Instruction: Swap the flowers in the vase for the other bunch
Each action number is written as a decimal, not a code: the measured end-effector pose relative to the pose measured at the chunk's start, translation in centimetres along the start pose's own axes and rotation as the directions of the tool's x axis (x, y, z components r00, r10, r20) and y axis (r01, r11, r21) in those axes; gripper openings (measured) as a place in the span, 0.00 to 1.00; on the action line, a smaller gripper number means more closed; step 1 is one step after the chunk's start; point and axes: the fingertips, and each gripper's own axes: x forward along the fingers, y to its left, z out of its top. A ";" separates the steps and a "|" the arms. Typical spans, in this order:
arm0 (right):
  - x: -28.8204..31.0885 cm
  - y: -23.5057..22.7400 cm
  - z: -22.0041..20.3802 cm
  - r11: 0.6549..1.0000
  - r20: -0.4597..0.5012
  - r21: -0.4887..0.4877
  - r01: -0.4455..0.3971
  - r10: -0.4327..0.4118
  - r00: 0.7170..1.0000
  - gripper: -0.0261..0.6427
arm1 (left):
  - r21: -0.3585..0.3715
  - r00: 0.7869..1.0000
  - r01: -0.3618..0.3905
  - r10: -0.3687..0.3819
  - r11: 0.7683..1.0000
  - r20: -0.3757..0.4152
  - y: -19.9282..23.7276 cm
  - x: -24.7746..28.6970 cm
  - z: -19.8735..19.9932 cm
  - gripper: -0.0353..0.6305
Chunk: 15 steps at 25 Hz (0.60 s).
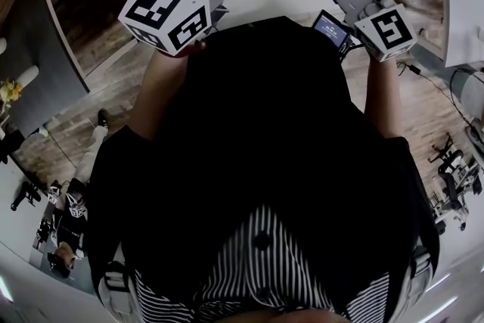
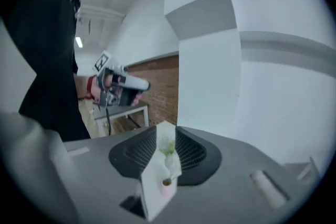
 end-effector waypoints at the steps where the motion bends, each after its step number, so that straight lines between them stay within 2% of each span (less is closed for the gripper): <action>1: -0.2 0.2 1.5 0.999 0.049 0.034 -0.026 0.025 0.999 0.15 | -0.001 1.000 0.004 -0.004 1.000 0.004 -0.2 0.0 0.2 0.05; 2: -0.4 0.4 2.8 0.997 0.096 0.060 -0.056 0.050 0.994 0.07 | -0.001 1.000 0.008 -0.008 1.000 0.008 -0.3 0.0 0.3 0.05; 3: -0.4 0.6 4.0 0.993 0.142 0.083 -0.084 0.072 0.987 0.04 | -0.002 1.000 0.013 -0.013 1.000 0.014 -0.5 0.0 0.6 0.05; 5: -0.4 0.8 5.8 0.982 0.220 0.133 -0.132 0.100 0.970 0.04 | -0.010 0.999 0.028 -0.027 1.000 0.031 -0.8 0.1 1.1 0.05; 7: -0.1 1.1 6.8 0.973 0.257 0.162 -0.165 0.120 0.959 0.04 | -0.016 0.998 0.042 -0.041 0.999 0.047 -0.9 -0.1 1.5 0.05; 15: 2.1 1.9 5.8 0.968 0.209 0.173 -0.183 0.146 0.967 0.04 | -0.018 0.998 0.046 -0.045 0.999 0.054 -0.9 -1.1 1.2 0.05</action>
